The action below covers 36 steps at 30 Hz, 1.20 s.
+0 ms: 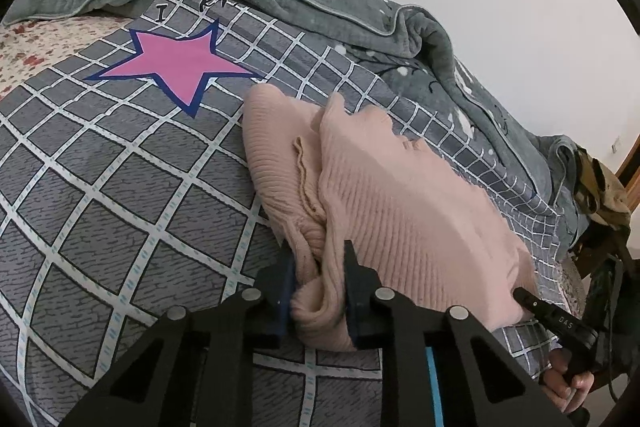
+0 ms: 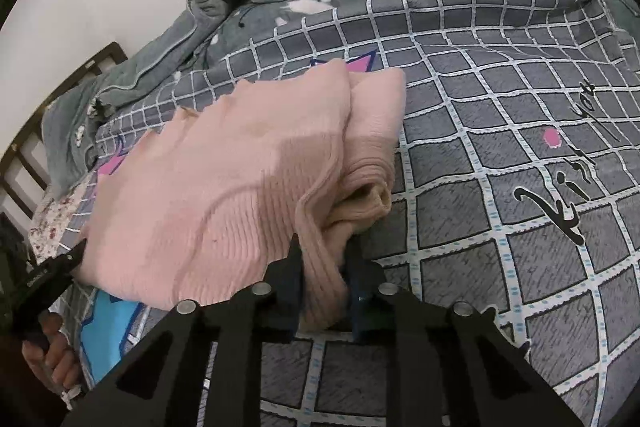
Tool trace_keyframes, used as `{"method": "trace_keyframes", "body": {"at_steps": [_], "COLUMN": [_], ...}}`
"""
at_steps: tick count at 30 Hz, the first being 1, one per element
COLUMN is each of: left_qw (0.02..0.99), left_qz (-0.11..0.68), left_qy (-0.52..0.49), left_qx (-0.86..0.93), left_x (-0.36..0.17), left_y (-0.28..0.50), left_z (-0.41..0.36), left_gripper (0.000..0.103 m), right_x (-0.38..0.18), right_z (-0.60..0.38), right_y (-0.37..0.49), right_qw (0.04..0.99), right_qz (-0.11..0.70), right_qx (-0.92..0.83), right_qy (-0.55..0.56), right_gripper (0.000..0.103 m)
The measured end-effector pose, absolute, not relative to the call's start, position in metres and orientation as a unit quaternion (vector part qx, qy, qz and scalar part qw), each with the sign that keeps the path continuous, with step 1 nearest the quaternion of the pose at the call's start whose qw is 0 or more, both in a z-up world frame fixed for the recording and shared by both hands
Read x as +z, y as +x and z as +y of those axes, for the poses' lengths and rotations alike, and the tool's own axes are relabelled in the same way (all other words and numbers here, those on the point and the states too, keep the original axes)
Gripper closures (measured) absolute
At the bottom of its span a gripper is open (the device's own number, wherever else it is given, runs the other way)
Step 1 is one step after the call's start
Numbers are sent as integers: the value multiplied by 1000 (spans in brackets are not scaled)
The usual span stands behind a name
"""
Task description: Fold small clothes
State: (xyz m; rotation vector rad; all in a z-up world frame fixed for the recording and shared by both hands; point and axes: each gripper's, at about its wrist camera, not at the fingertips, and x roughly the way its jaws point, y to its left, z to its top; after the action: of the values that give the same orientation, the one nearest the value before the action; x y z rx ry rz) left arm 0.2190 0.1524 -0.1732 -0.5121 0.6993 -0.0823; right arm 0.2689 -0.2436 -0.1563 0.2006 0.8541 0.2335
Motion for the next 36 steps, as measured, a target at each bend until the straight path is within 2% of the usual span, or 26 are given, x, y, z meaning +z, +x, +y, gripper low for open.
{"method": "trace_keyframes", "body": {"at_steps": [8,17,36], "left_qw": [908,903,926], "left_qz": [327,319,312], "left_qy": [-259,-279,-194], "left_qx": [-45,-69,-84], "left_x": [-169,-157,-149], "left_y": [213,196,100], "left_z": [155,159,128], "left_gripper": [87,88,87], "right_x": [-148,-129,-128], "right_z": [-255,-257,-285], "right_y": [261,239,130], "right_qw": [904,915,920], "right_qz": [385,352,345], "right_qx": [117,144,111], "right_qy": [141,138,151], "right_gripper": [89,91,90]}}
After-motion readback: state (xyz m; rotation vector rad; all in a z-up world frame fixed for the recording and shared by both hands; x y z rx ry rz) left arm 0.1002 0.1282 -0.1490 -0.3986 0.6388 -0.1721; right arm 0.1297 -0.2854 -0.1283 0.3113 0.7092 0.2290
